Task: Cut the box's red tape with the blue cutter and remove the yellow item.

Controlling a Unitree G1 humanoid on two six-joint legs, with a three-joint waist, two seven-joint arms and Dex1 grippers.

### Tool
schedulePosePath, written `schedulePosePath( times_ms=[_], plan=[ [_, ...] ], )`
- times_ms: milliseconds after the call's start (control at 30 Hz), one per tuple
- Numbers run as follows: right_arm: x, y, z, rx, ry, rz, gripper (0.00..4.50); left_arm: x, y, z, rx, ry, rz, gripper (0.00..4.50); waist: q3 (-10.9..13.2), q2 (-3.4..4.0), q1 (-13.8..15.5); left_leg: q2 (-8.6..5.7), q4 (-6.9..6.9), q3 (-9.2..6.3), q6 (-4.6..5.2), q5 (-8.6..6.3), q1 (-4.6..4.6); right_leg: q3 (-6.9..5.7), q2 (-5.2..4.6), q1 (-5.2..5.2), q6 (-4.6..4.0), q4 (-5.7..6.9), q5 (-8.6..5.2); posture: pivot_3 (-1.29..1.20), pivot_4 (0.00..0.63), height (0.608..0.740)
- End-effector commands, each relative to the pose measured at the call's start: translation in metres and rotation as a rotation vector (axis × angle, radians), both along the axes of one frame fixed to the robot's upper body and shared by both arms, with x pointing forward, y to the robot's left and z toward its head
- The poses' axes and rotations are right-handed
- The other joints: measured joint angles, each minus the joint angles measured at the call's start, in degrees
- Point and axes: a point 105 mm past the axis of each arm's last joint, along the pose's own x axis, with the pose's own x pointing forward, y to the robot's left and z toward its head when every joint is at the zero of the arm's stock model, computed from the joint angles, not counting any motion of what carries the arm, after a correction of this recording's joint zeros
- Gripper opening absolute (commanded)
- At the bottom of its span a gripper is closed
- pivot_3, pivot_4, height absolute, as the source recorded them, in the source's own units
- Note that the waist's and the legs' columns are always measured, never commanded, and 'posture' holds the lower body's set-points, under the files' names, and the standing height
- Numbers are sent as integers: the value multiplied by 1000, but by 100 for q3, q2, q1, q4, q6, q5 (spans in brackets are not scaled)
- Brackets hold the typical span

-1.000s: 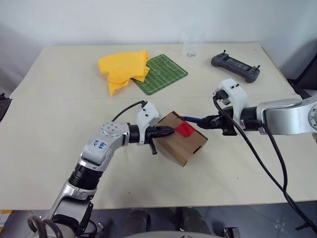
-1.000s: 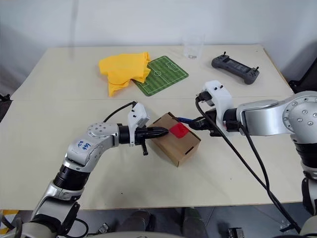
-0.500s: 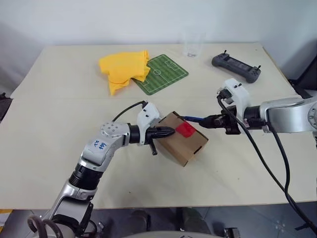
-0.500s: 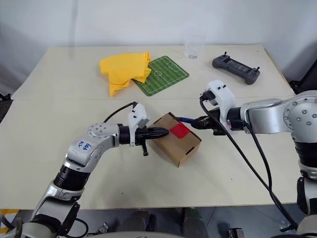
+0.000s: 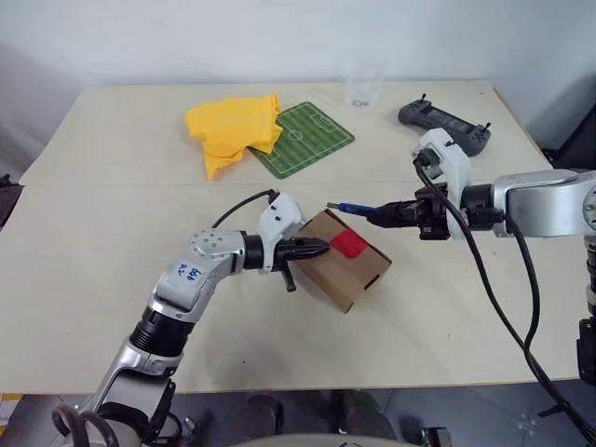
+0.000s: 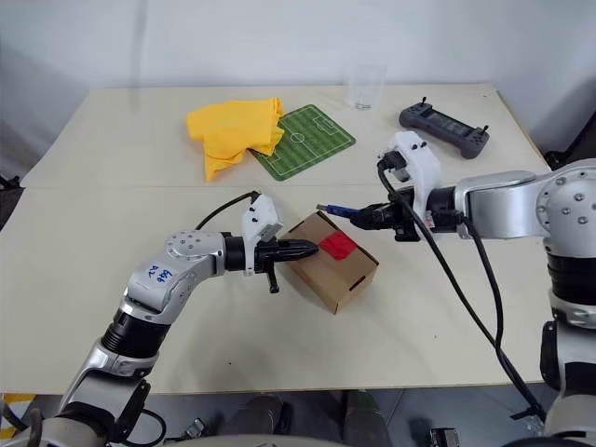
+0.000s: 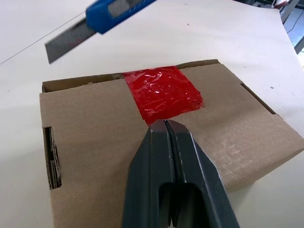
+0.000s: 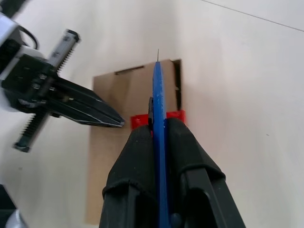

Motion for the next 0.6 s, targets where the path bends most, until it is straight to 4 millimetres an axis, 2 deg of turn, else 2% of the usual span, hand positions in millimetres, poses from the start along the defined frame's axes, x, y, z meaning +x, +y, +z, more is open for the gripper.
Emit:
schedulePosePath(
  times_ms=[33,267,433,600],
  plan=[
    [1,-2,1,-14,-28,-17,98,-2,-2,-11,26,33,-6,0,0,0,-3,0,0,0,0,0,0,0,0,0,0,0,0,0,150,740],
    [-1,-8,-15,-74,-16,-32,98,-1,-2,-10,31,30,-13,0,0,0,-5,-3,0,0,1,0,0,-4,0,0,0,3,0,0,150,740],
    [-1,-9,-21,-71,-4,-41,98,-1,-3,-9,30,30,-10,0,0,0,-5,-4,0,0,1,0,1,-4,-1,0,1,3,0,0,150,740],
    [-9,-8,-26,-100,47,0,98,-2,-3,-10,39,41,-11,0,0,1,0,-4,0,0,1,0,2,-4,-2,0,1,3,0,0,150,740]
  ],
)
